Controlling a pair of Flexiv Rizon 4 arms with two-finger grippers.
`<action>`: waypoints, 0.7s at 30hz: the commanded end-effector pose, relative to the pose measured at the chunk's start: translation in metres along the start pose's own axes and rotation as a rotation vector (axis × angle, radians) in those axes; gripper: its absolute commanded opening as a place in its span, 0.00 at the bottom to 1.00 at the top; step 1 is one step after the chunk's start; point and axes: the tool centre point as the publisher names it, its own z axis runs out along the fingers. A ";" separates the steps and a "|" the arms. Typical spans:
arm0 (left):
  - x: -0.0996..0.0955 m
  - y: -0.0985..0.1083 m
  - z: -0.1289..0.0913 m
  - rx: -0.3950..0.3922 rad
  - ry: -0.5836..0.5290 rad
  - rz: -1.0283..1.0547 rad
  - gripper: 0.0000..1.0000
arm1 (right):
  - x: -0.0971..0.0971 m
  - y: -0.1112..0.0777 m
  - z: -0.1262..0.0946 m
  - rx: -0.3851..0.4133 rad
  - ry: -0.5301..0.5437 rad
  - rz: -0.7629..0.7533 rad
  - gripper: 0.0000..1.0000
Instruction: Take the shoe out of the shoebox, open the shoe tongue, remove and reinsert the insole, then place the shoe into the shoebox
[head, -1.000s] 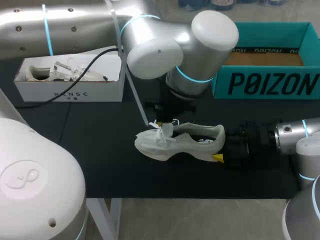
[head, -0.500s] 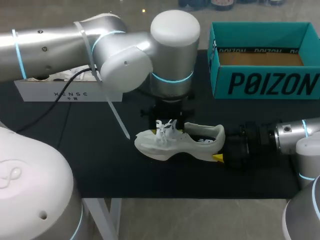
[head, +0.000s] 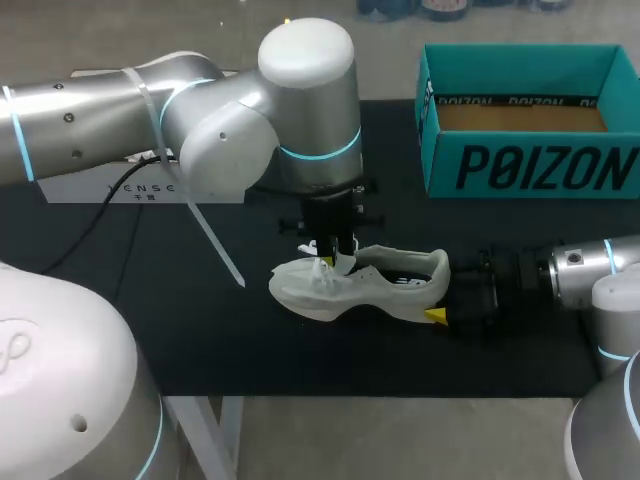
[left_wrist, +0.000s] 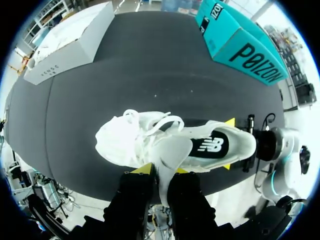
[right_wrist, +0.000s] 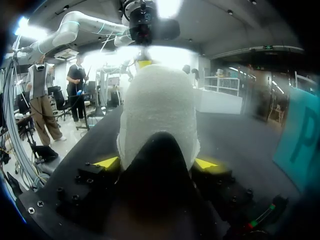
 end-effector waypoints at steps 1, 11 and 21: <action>-0.012 0.002 -0.007 0.010 0.004 -0.012 0.00 | -0.001 -0.001 0.003 0.004 -0.001 0.002 0.00; -0.037 0.009 0.011 -0.040 0.002 -0.078 0.00 | -0.001 -0.001 0.003 0.004 -0.001 0.002 0.00; -0.051 0.010 0.035 -0.115 0.038 -0.133 1.00 | -0.001 -0.001 0.003 0.004 -0.001 0.002 0.00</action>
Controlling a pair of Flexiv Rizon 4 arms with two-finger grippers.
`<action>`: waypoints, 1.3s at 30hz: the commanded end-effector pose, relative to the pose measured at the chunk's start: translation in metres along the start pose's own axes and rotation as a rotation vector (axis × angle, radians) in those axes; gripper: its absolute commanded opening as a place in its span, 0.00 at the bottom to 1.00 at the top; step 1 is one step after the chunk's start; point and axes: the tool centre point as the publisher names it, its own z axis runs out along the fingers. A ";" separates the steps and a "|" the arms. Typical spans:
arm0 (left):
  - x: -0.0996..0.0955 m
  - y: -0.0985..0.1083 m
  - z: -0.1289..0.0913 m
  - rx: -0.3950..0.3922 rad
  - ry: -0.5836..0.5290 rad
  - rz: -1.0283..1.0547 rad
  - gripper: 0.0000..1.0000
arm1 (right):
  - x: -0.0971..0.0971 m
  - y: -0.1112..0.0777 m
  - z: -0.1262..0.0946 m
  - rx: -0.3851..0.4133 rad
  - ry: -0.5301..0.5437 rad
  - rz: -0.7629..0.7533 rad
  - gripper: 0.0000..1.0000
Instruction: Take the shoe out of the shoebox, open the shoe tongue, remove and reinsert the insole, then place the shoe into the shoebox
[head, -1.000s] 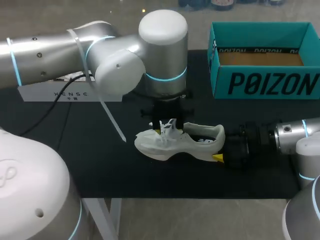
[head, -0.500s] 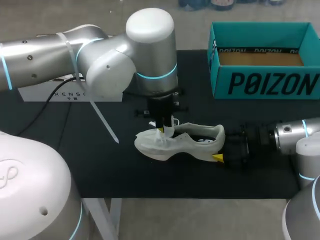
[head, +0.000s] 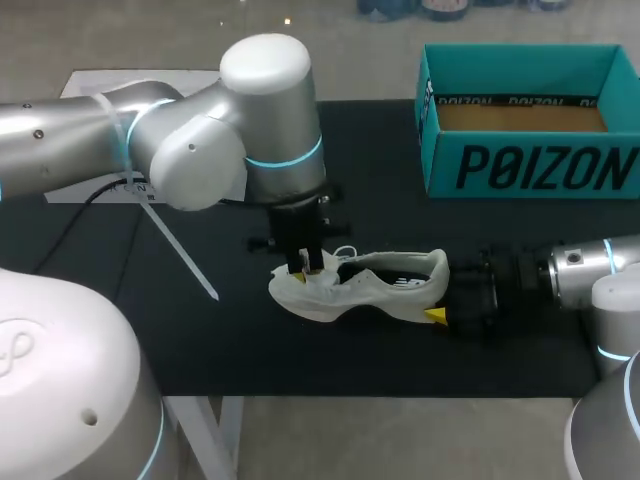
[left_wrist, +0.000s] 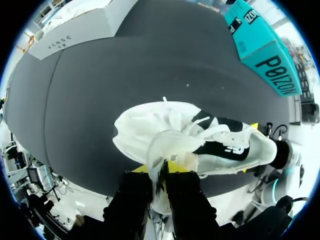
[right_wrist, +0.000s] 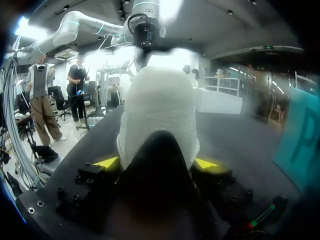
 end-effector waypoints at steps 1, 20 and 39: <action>-0.005 -0.003 0.010 -0.020 0.037 -0.002 1.00 | -0.001 -0.002 0.003 0.004 -0.002 0.002 0.00; 0.023 -0.003 -0.048 0.091 0.031 0.129 1.00 | -0.001 -0.002 0.003 0.004 -0.002 0.002 0.00; 0.094 0.012 -0.091 -0.032 -0.150 1.087 1.00 | -0.001 -0.002 0.003 0.004 -0.002 0.002 0.00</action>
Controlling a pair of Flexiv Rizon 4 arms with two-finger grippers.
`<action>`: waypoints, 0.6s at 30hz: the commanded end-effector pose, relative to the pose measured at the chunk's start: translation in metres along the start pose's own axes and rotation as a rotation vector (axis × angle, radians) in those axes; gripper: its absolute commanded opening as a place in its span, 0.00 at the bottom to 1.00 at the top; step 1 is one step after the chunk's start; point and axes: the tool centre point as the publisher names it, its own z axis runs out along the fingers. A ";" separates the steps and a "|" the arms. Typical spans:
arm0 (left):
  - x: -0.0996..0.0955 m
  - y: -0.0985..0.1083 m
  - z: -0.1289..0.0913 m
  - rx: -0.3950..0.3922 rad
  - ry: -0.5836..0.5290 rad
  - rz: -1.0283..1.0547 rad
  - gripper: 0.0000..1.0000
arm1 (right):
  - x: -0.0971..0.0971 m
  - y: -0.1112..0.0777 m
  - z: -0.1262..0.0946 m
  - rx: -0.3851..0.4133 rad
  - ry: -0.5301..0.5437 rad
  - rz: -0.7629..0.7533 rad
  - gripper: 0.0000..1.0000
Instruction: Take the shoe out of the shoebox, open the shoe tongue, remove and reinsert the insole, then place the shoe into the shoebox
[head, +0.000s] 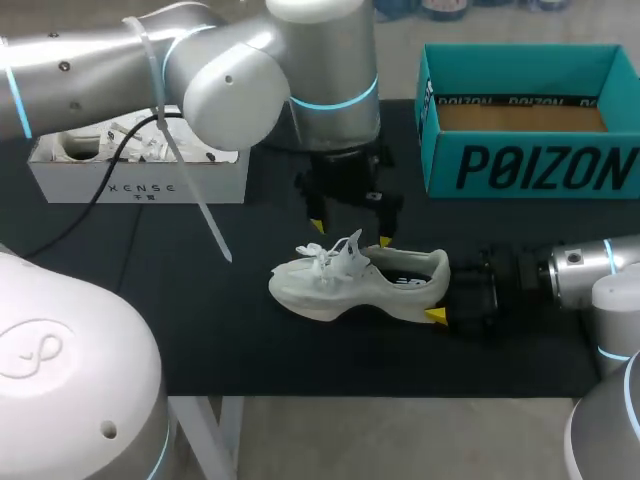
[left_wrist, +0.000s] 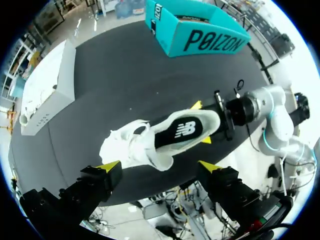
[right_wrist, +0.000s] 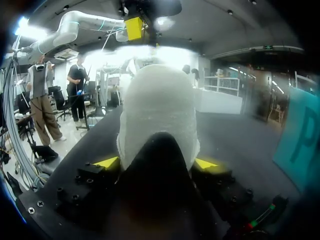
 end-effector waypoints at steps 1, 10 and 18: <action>0.023 0.002 -0.001 -0.159 -0.116 0.760 1.00 | -0.001 -0.001 0.003 0.003 -0.001 0.002 0.00; 0.027 0.008 0.000 -0.172 -0.152 0.884 1.00 | -0.001 -0.001 0.003 0.003 -0.001 0.002 0.00; 0.027 0.008 0.000 -0.172 -0.152 0.884 1.00 | -0.001 -0.001 0.003 0.003 -0.001 0.002 0.00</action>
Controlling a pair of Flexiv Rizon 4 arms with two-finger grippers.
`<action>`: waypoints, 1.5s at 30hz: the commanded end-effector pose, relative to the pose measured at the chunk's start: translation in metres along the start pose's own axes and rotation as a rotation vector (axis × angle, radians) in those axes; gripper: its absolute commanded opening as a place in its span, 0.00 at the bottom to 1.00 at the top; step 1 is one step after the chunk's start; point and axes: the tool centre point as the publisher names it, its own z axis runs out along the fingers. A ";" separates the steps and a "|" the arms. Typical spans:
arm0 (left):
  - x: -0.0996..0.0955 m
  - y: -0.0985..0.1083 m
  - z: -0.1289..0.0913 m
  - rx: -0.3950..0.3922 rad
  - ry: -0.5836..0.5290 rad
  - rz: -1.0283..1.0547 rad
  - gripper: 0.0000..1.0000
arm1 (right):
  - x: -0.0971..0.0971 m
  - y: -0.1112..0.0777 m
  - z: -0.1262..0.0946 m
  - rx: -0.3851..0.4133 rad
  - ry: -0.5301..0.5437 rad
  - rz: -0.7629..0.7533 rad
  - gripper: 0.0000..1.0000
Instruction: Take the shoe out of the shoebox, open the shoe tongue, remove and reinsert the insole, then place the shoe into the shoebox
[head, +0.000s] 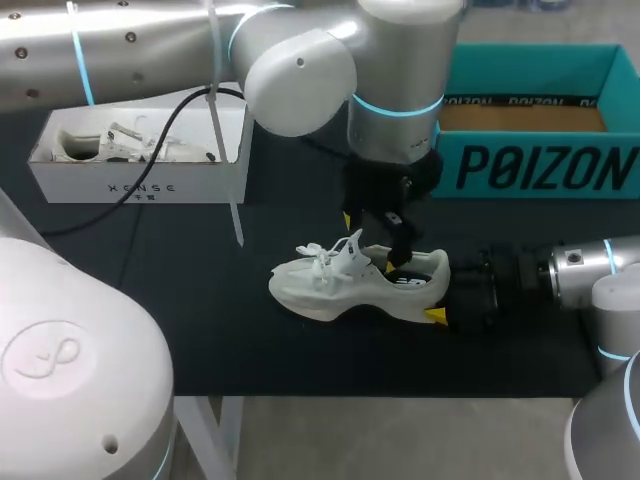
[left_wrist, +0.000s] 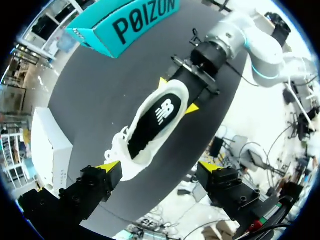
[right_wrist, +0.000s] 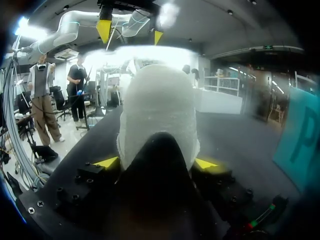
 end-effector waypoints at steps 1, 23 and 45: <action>0.001 -0.005 -0.002 -0.050 -0.041 0.302 1.00 | -0.001 -0.001 0.003 0.003 -0.001 0.002 0.00; -0.016 -0.008 0.012 -0.048 -0.023 0.395 1.00 | -0.001 -0.001 0.003 0.003 -0.001 0.002 0.00; -0.001 -0.047 0.068 -0.078 0.082 0.595 0.00 | -0.001 -0.001 0.003 0.003 -0.001 0.002 0.00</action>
